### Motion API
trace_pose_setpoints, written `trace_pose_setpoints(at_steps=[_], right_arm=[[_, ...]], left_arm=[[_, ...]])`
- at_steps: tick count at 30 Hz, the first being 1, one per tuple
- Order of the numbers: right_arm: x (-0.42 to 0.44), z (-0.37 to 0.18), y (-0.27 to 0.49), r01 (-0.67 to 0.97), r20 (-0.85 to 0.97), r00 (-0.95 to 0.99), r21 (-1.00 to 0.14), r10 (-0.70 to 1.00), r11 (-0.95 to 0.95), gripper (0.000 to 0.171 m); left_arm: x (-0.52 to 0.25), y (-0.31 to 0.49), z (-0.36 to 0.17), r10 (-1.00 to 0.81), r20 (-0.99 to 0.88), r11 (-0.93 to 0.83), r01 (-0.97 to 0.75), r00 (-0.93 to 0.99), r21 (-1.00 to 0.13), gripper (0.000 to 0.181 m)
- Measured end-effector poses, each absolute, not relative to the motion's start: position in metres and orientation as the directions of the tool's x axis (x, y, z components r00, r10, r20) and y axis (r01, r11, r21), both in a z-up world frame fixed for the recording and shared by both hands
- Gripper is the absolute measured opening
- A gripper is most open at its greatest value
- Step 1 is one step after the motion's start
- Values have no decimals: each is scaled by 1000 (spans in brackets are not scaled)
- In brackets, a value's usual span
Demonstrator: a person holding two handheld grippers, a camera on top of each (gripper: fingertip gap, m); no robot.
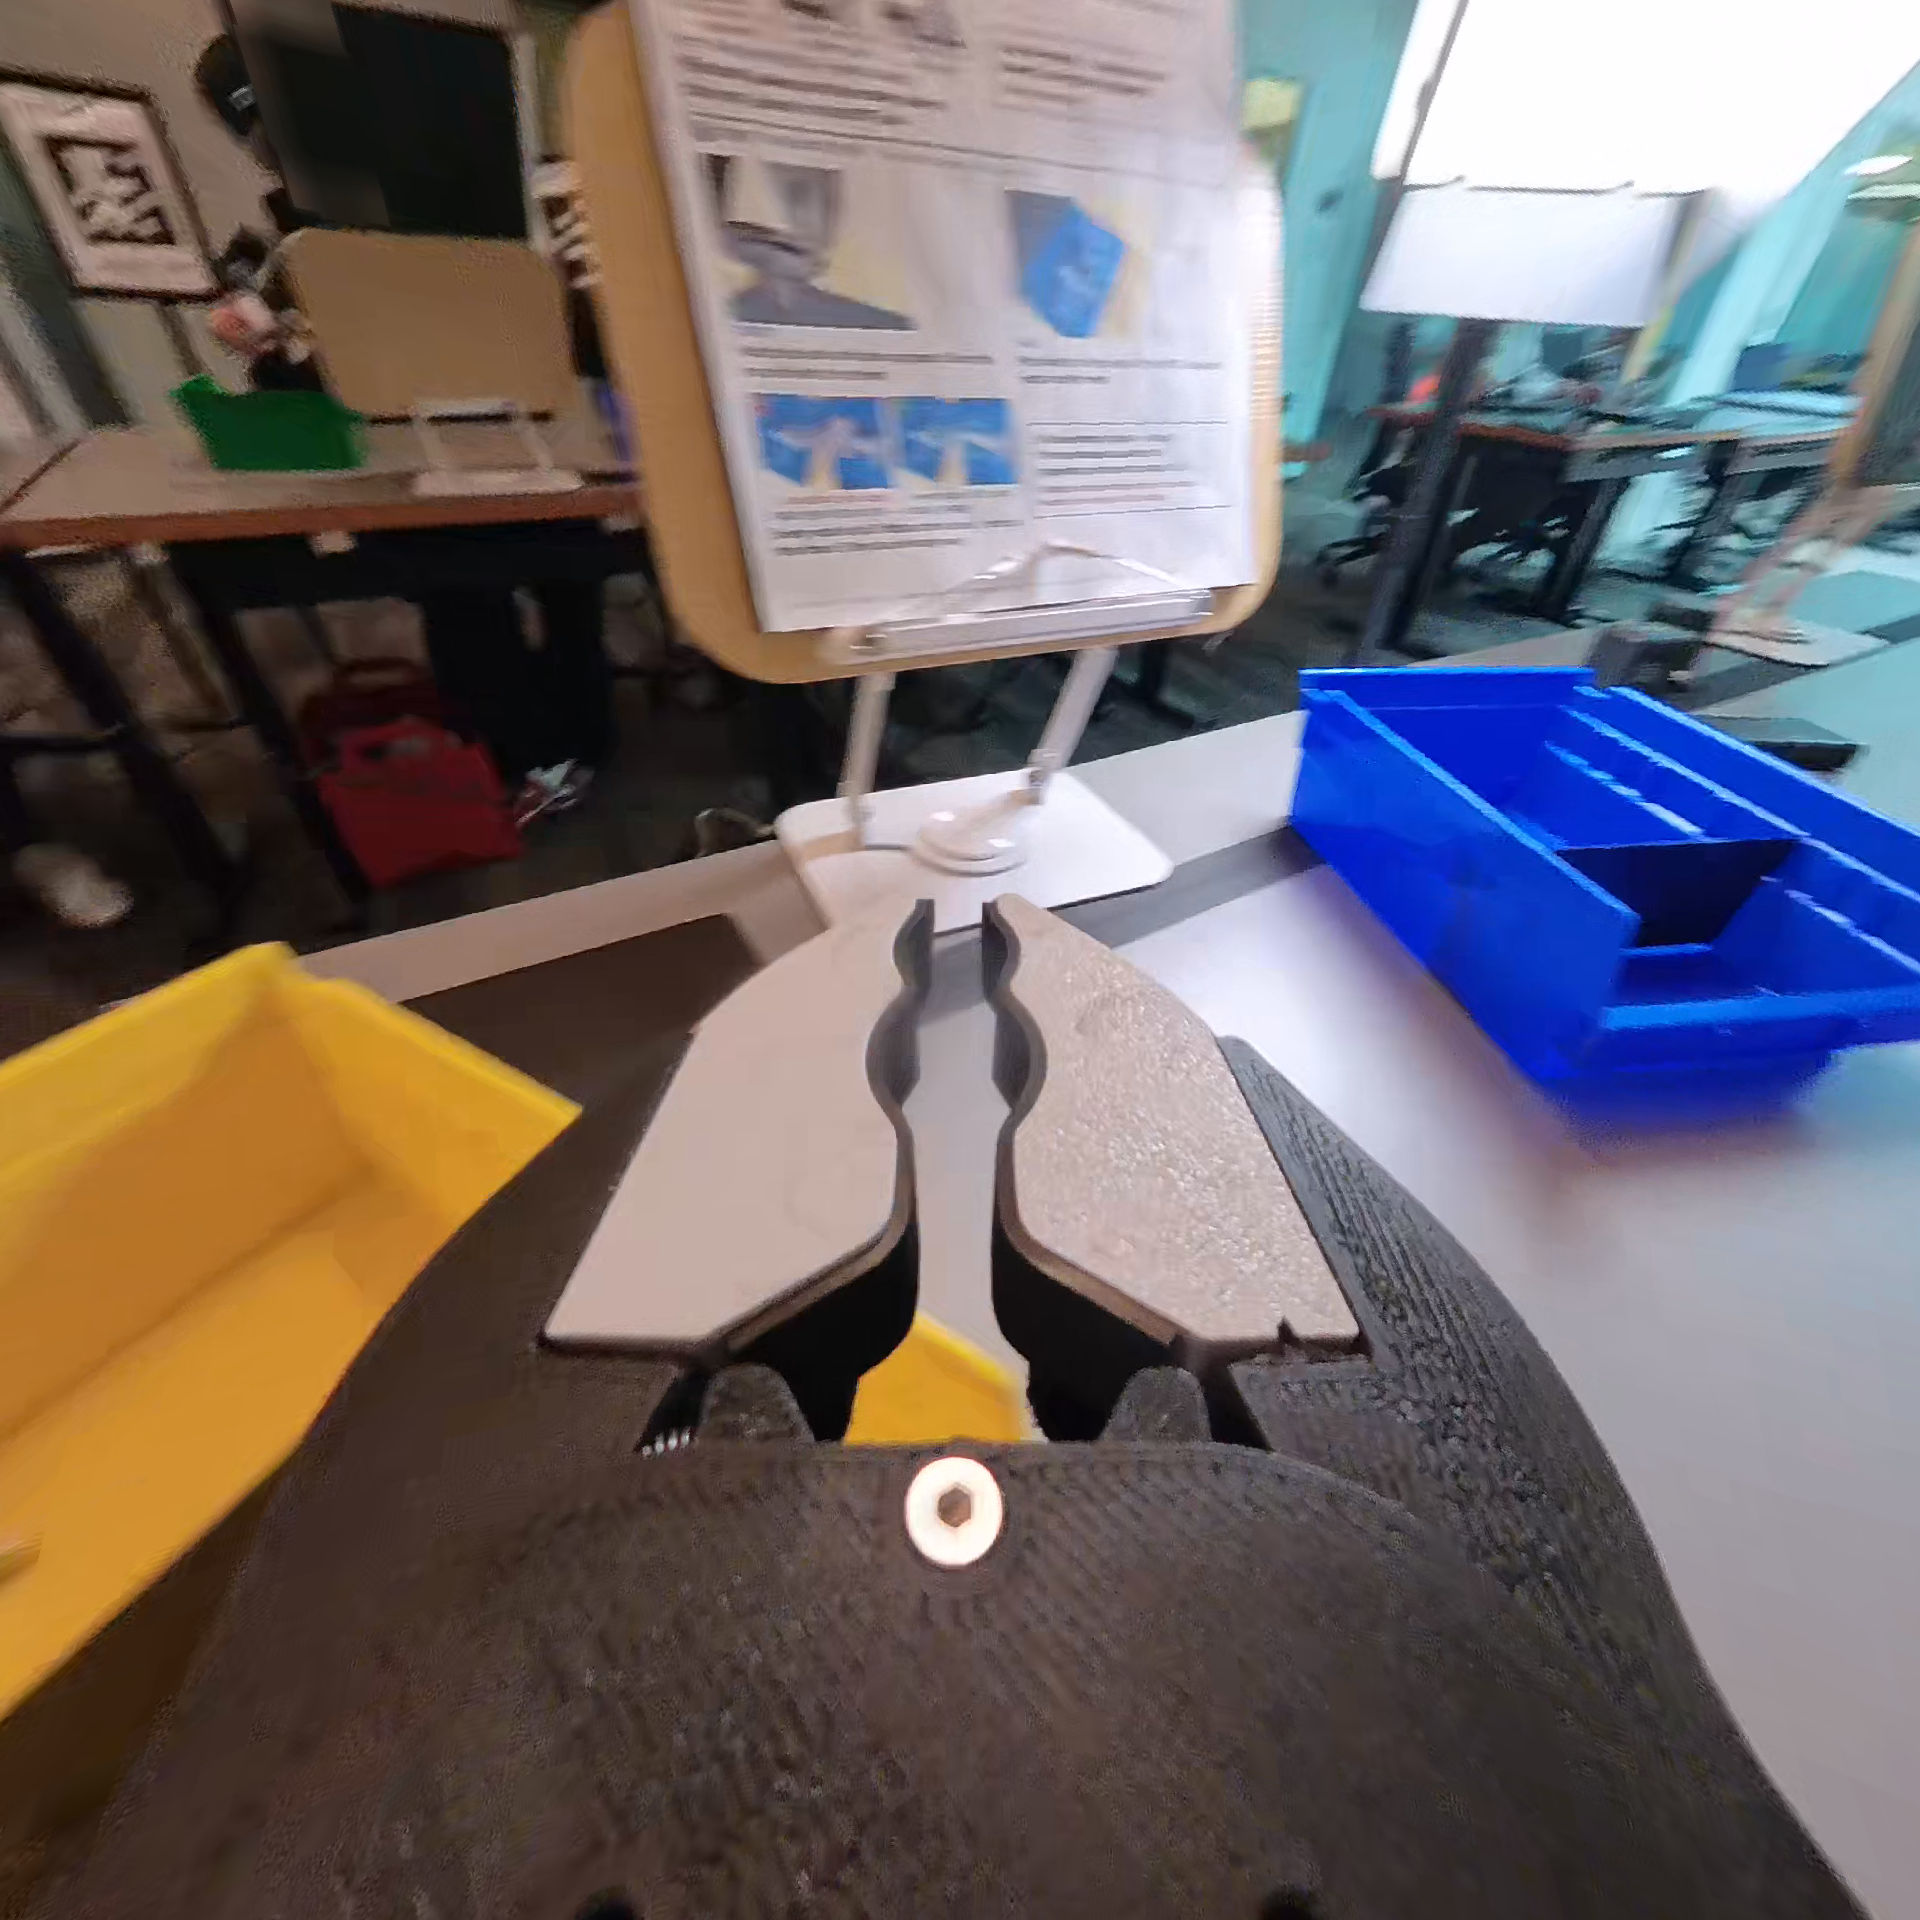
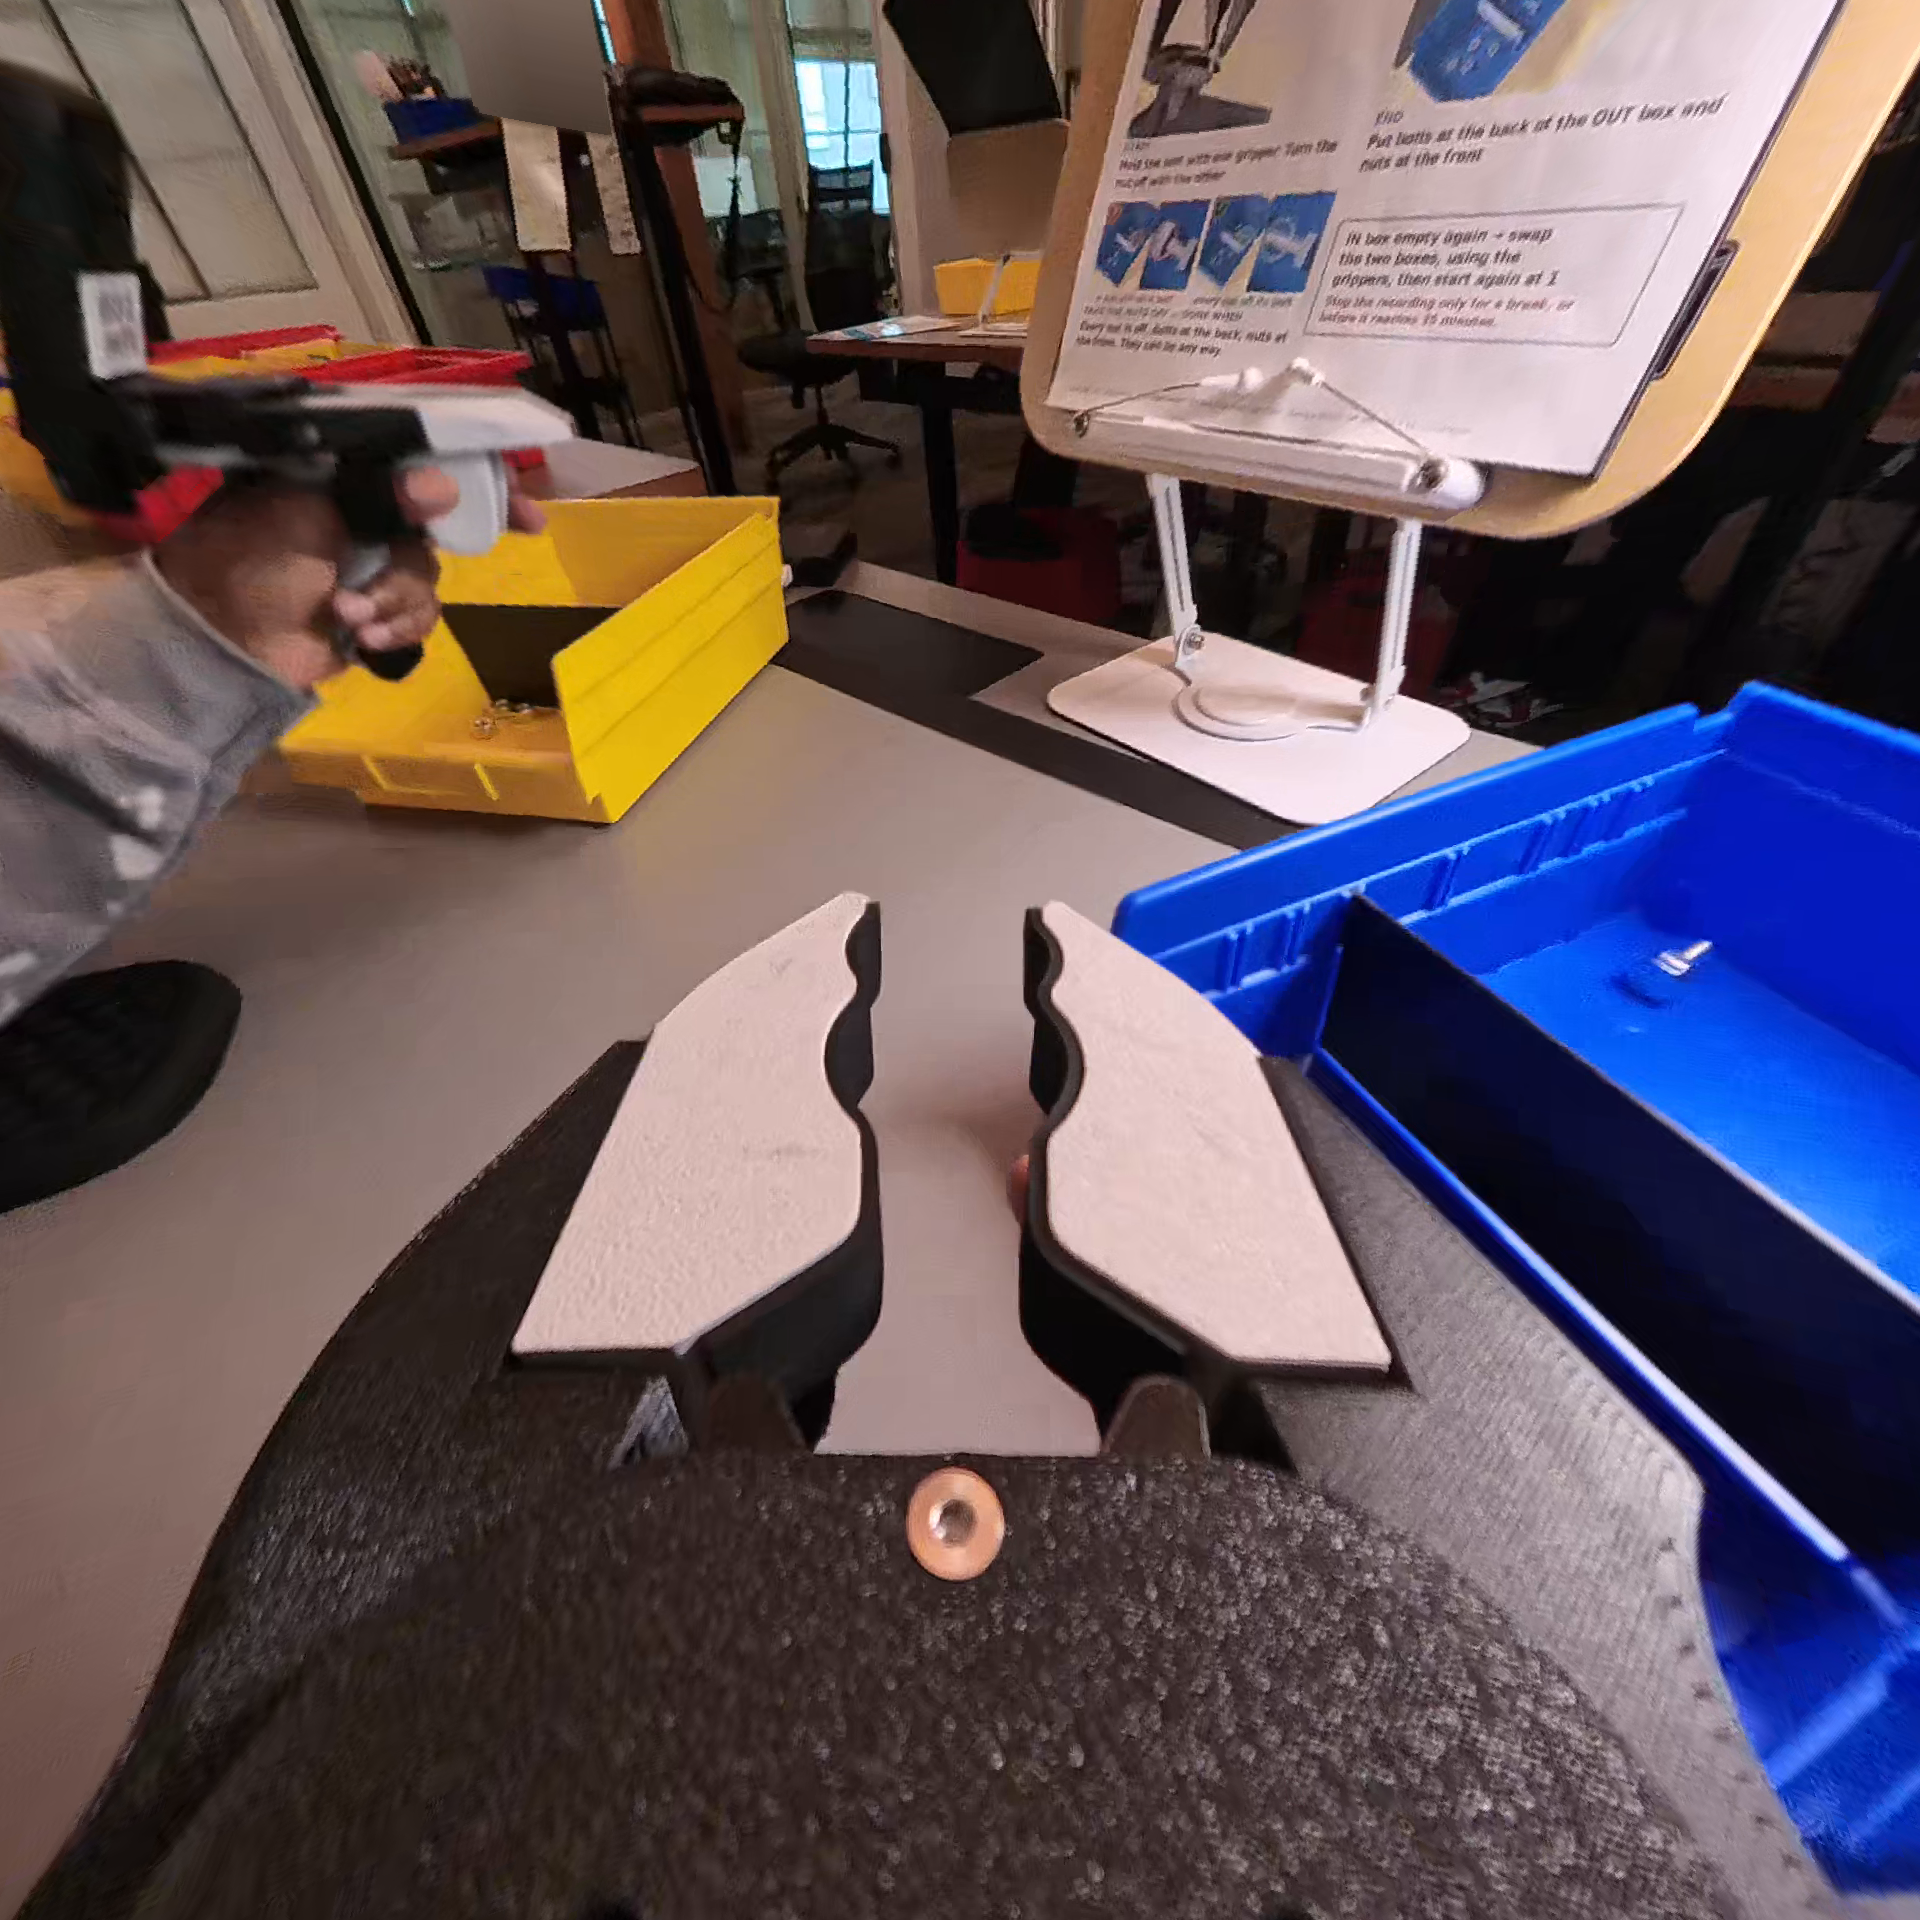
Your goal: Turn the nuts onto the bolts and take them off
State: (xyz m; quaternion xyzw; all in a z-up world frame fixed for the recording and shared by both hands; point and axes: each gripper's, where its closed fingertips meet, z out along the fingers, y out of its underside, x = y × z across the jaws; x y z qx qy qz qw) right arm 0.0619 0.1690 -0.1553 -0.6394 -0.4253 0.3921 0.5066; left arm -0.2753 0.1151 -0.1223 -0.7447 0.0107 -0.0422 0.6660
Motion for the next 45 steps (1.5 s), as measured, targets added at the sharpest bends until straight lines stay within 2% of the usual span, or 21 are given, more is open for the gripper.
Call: trace_pose_setpoints(at_steps=[3,7,12,17,21,29,39,45], right_arm=[[63,-170,157,100,-90,322,-987,942,-129,25],[54,-176,144,67,-104,275,-990,956,-127,25],[46,-182,131,100,-25,247,-994,969,-51,25],[47,-184,125,108,-29,215,-993,976,-53,25],[49,-185,120,114,-49,175,-991,983,-70,26],[50,-189,114,136,-38,142,-989,989,-57,25],[52,-192,117,137,-50,150,-988,987,-70,23],[53,-193,118,143,-40,158,-988,987,-63,22]], left_arm=[[-342,107,-105,44,47,-225,56,998,-973,19],[-413,109,-115,149,254,-435,294,956,-851,33],[-487,104,-186,392,169,-658,404,904,-635,38],[-510,101,-251,536,97,-718,513,839,-471,37],[-518,101,-278,601,59,-714,569,797,-408,35],[-535,92,-301,671,-14,-700,626,742,-345,35],[-536,91,-316,643,-70,-755,616,763,-225,33],[-529,95,-320,523,-144,-849,499,840,-176,17]])
